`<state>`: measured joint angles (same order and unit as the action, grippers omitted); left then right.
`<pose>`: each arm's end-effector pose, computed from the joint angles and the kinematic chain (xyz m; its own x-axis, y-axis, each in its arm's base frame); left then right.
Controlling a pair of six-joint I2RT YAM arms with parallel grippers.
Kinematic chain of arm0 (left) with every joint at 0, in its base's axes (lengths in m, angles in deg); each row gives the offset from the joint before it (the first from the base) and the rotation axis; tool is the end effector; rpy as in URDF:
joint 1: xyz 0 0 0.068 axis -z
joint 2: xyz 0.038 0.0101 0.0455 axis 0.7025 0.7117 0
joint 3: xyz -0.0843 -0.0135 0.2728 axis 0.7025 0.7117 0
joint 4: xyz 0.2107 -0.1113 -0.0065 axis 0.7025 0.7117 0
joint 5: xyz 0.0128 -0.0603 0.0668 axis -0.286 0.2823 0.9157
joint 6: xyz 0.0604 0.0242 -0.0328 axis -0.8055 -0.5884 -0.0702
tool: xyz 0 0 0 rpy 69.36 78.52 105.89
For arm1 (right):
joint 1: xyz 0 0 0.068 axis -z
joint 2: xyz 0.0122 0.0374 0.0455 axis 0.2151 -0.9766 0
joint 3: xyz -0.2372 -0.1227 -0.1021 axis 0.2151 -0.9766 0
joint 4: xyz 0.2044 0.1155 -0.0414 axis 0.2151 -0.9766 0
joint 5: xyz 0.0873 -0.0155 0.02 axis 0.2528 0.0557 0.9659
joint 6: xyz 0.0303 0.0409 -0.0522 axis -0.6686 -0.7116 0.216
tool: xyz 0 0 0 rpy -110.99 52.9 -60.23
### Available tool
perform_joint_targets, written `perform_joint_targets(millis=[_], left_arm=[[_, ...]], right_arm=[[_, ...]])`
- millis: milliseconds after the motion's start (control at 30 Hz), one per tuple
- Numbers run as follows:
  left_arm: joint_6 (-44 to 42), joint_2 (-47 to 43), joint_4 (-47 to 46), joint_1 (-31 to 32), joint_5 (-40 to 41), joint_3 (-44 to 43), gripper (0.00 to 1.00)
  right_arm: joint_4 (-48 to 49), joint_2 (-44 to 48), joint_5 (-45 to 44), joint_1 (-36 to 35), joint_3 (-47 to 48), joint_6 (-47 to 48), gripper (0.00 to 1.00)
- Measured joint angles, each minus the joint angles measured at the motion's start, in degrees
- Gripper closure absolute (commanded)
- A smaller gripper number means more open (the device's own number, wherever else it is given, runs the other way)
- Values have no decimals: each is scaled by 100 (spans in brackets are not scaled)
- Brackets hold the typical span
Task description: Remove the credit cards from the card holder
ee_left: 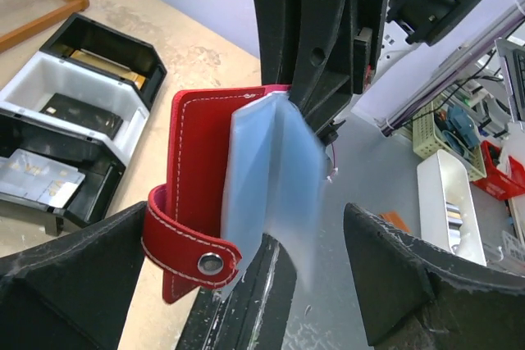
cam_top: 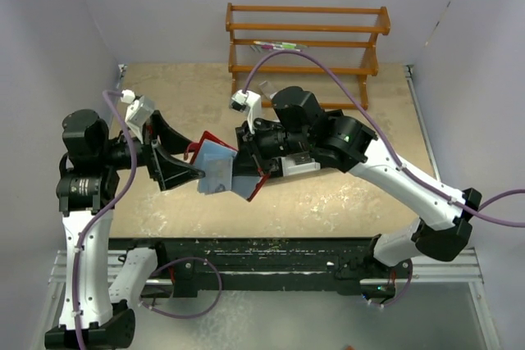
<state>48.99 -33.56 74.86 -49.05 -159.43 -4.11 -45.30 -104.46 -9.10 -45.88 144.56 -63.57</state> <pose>0.0986 -0.0522 0.4273 -0.4657 -0.0829 -0.8810 0.8481 0.2425 -0.4711 0.1391 0.2728 0.4572 -0.5043 -0.2252 -0.8336 -0.8579 0.2408 0.4539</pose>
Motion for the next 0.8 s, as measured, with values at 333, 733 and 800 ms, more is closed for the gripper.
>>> perform_joint_targets(millis=[333,733,800], left_arm=[[490,-142,-1051,0,-48,1029,1],[868,-74,-1838,0,-142,1357,1],[870,-155,-1884,0,-149,1423,1]], right_arm=[[-684,-243,-133,59,546,-133,100],[-1257,-833,-426,59,1211,-232,100],[-1311,-949,-514,59,1294,-328,100]])
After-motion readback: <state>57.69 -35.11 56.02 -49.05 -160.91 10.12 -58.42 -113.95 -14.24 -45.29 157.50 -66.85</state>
